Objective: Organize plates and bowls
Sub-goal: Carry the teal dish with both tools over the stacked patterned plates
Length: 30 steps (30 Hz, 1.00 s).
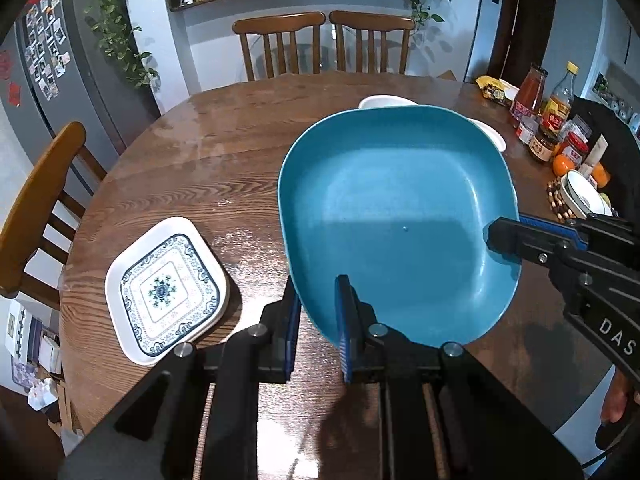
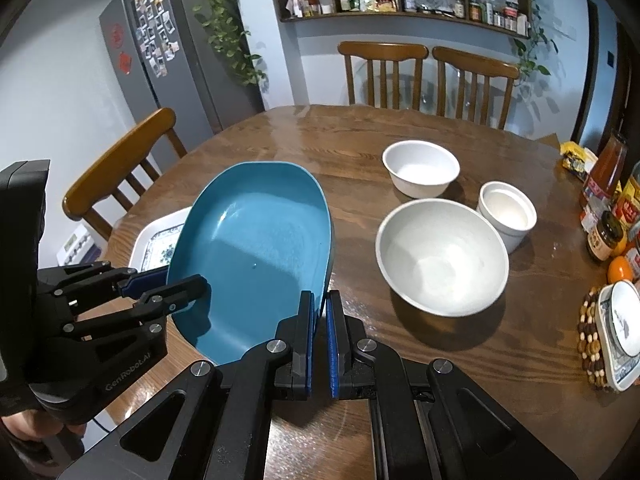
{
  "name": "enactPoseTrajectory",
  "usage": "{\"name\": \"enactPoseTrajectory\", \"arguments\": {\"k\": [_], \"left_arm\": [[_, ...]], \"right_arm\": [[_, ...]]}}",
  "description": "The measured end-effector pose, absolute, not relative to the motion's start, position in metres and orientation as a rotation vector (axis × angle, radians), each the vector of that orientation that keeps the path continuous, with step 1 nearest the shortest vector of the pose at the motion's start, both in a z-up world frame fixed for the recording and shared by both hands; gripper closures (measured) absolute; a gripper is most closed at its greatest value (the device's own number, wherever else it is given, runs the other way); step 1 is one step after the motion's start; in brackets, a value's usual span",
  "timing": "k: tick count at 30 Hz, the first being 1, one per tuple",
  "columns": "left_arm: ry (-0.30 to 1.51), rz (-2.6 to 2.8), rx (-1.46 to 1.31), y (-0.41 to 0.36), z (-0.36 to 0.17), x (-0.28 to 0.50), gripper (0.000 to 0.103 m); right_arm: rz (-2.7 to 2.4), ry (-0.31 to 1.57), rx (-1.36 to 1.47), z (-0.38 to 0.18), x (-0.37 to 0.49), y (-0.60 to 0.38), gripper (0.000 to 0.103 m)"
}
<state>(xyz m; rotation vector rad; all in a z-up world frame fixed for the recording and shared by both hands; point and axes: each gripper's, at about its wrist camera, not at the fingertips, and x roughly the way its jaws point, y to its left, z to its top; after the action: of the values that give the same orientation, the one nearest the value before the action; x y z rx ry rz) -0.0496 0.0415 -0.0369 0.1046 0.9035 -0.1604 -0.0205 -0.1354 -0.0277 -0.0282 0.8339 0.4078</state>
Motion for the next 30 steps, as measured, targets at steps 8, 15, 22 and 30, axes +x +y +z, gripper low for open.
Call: {"name": "enactPoseTrajectory", "arguments": {"k": [8, 15, 22, 30], "left_arm": [[0.894, -0.133, 0.076, 0.059, -0.034, -0.048, 0.089], [0.897, -0.097, 0.047, 0.078, -0.036, -0.046, 0.089], [0.905, -0.043, 0.015, 0.104, -0.039, -0.045, 0.089], [0.913, 0.028, -0.024, 0.141, -0.046, -0.045, 0.089]], "right_arm": [[0.431, 0.824, -0.054, -0.022, -0.018, -0.115, 0.096], [0.457, 0.830, -0.077, -0.023, -0.016, -0.095, 0.096], [0.505, 0.838, -0.108, -0.025, -0.010, -0.067, 0.096], [0.561, 0.850, -0.136, -0.033, -0.004, -0.032, 0.096]]}}
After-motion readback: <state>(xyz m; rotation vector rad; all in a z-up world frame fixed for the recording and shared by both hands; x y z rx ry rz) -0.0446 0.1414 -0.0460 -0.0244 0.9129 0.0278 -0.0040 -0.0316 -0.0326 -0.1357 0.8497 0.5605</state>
